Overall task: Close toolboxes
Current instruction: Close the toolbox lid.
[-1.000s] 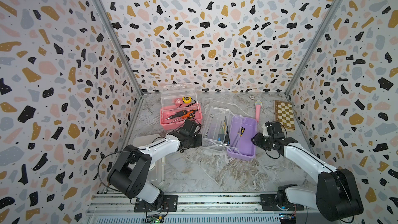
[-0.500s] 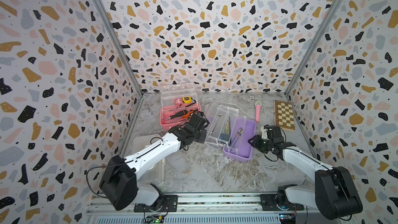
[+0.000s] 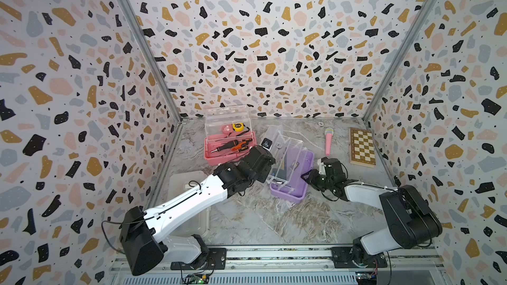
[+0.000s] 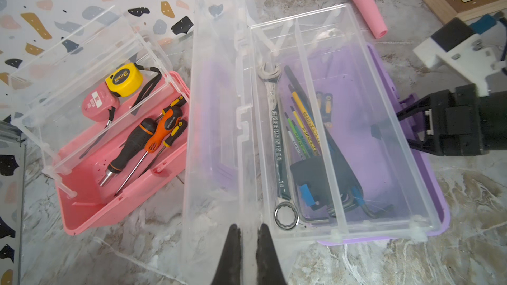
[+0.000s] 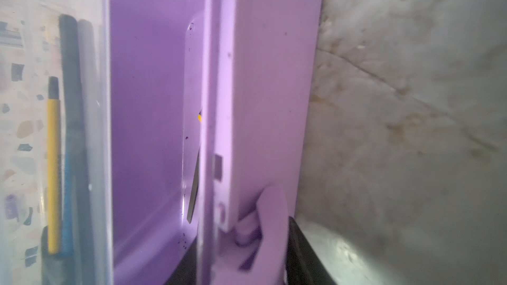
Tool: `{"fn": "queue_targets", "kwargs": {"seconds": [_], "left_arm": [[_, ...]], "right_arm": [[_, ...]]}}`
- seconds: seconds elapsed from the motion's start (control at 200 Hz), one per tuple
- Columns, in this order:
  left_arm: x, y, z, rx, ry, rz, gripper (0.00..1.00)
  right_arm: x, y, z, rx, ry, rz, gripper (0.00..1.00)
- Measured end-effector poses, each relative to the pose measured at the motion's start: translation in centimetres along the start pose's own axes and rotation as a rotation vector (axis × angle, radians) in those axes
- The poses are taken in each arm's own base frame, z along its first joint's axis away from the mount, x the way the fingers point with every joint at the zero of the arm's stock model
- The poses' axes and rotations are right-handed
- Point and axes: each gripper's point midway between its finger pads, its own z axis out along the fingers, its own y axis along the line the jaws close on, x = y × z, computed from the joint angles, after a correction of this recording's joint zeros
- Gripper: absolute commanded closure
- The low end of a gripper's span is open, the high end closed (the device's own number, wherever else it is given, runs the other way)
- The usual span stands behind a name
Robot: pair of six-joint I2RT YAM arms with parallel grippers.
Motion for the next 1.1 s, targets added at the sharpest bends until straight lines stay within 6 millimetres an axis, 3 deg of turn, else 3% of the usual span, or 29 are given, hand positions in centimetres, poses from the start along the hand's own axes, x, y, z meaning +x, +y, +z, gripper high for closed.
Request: {"fn": "queue_targets", "kwargs": {"seconds": [0.18, 0.305, 0.521, 0.631, 0.766, 0.891, 1.102], "left_arm": [[-0.7, -2.0, -0.8, 0.028, -0.028, 0.042, 1.0], [-0.8, -3.0, -0.9, 0.069, -0.017, 0.038, 0.83], [-1.2, -8.1, -2.6, 0.324, 0.0, 0.009, 0.46], [-1.5, -9.0, -3.1, 0.38, 0.002, -0.013, 0.33], [-1.7, -9.4, -3.1, 0.402, 0.007, -0.037, 0.28], [-1.8, -9.2, -2.2, 0.397, 0.022, -0.07, 0.2], [-2.6, -6.1, 0.5, 0.351, 0.032, -0.203, 0.0]], "right_arm": [[-0.1, 1.5, 1.5, -0.035, 0.004, -0.009, 0.59], [-0.2, 1.9, 1.8, -0.054, -0.002, -0.003, 0.58], [0.0, 3.3, 1.6, -0.1, 0.004, -0.035, 0.57], [0.1, 3.2, 1.0, -0.08, 0.005, -0.043, 0.56], [0.1, 3.0, 0.0, -0.048, -0.003, -0.057, 0.55], [-0.7, 3.8, -2.4, -0.044, -0.047, -0.096, 0.54], [-2.0, 4.7, -6.7, -0.01, -0.132, -0.18, 0.48]]}}
